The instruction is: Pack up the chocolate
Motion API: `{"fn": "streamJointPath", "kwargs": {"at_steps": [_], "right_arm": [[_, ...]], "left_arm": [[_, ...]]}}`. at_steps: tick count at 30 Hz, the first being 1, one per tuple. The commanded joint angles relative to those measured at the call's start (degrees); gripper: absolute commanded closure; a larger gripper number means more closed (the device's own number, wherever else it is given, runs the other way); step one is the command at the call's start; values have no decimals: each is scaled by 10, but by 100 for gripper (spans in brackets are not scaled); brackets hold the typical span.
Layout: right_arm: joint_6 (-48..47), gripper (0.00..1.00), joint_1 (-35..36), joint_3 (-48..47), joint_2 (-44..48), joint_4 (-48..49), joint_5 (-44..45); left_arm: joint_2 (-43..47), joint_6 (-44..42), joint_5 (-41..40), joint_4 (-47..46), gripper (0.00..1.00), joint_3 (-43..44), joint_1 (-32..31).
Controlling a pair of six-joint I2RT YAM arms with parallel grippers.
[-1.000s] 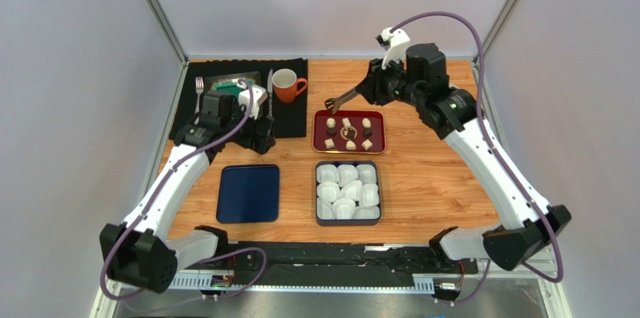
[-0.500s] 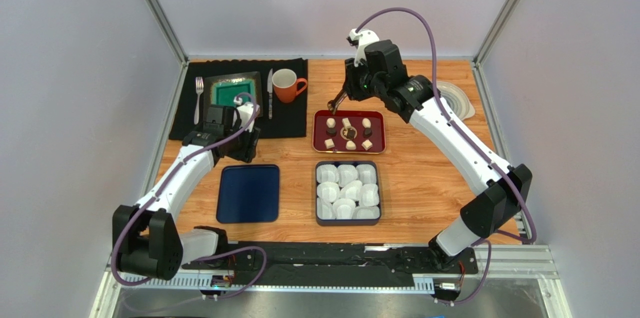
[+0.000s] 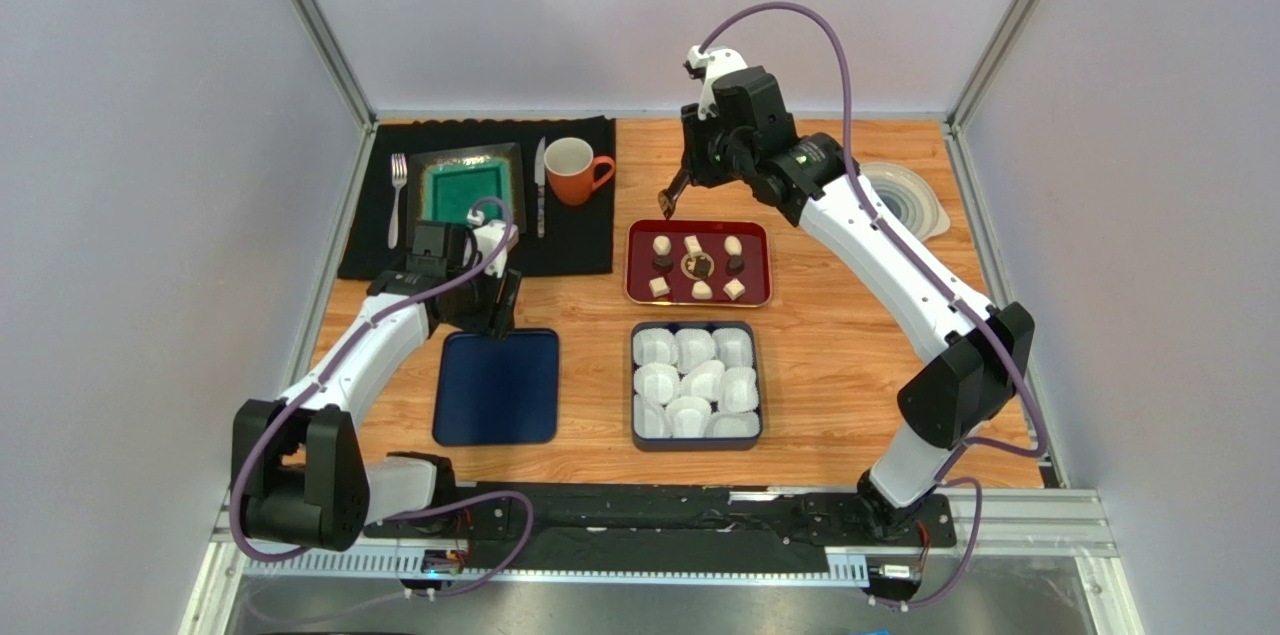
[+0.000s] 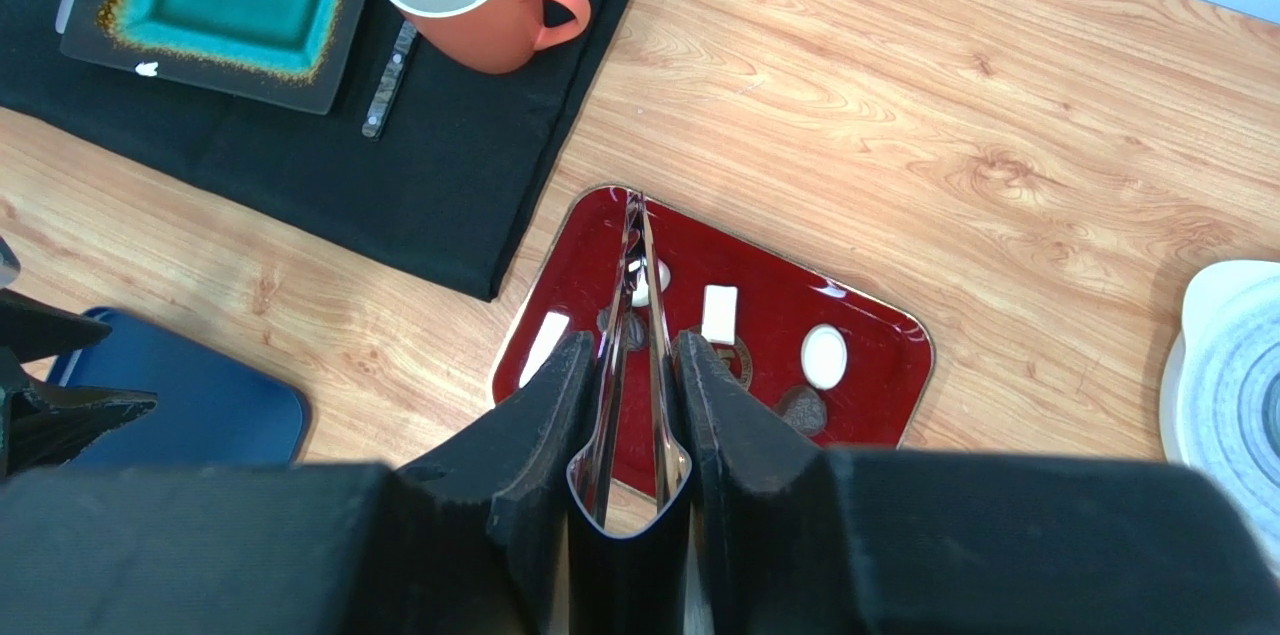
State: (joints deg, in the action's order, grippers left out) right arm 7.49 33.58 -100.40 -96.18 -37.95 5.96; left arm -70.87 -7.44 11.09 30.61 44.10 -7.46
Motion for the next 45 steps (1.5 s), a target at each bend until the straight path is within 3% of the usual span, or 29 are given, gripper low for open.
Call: {"fn": "streamJointPath", "kwargs": {"at_steps": [1, 5, 17, 27, 33, 45], "right_arm": [[1, 95, 3, -42, -13, -2, 5], [2, 86, 7, -48, -21, -7, 5], [11, 72, 7, -45, -37, 1, 3], [16, 71, 7, -44, -43, 9, 1], [21, 64, 8, -43, -49, 13, 1], [21, 63, 7, -51, -67, 27, 2]], "left_arm": [[-8, -9, 13, -21, 35, -2, 1], [-15, -6, 28, -20, 36, -4, 1], [8, -10, 44, -13, 36, -3, 1], [15, -11, 53, -10, 36, -3, 1], [21, -13, 60, -5, 36, 0, 1], [30, -16, 67, 1, 36, 5, 1]]}}
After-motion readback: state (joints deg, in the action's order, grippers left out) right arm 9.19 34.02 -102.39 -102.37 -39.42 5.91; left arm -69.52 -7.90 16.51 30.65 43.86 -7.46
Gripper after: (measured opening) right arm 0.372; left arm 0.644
